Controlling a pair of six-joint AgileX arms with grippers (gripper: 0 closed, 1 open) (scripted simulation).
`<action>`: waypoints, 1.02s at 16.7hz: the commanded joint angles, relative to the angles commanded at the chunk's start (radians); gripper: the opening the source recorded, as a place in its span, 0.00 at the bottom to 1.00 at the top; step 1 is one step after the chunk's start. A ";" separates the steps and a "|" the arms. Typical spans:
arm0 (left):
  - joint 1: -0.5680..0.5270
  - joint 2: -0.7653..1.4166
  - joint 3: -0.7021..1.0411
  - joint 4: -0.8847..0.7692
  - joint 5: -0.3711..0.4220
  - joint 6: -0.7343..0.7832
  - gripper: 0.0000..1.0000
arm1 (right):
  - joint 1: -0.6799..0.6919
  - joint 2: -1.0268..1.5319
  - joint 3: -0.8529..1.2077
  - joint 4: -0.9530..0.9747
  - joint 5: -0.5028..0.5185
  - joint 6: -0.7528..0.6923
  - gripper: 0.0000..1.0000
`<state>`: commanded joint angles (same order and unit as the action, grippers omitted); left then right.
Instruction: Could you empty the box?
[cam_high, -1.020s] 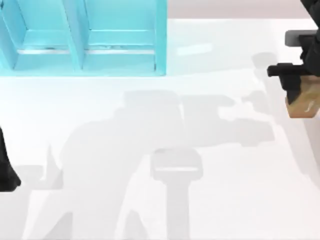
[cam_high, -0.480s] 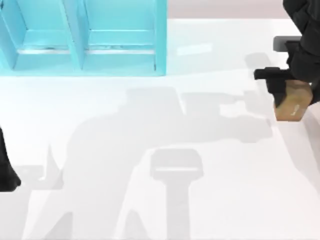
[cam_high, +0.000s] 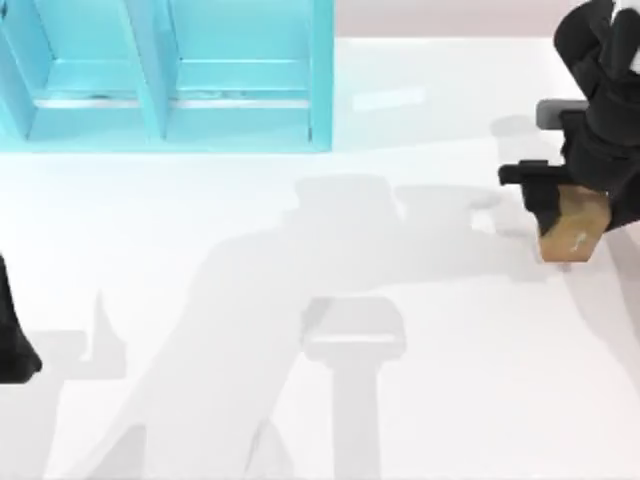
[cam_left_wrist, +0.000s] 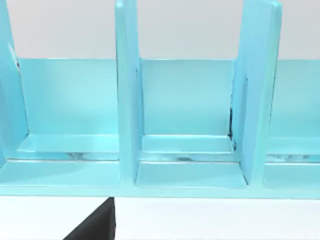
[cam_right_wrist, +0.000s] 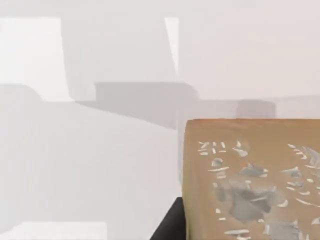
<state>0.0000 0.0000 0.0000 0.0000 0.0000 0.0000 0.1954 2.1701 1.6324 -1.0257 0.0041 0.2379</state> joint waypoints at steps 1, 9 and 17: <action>0.000 0.000 0.000 0.000 0.000 0.000 1.00 | 0.001 0.005 -0.011 0.014 -0.001 -0.001 0.00; 0.000 0.000 0.000 0.000 0.000 0.000 1.00 | 0.001 0.008 -0.016 0.018 -0.001 -0.002 0.30; 0.000 0.000 0.000 0.000 0.000 0.000 1.00 | 0.001 0.008 -0.016 0.018 -0.001 -0.002 0.90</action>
<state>0.0000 0.0000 0.0000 0.0000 0.0000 0.0000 0.1963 2.1781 1.6168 -1.0074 0.0029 0.2359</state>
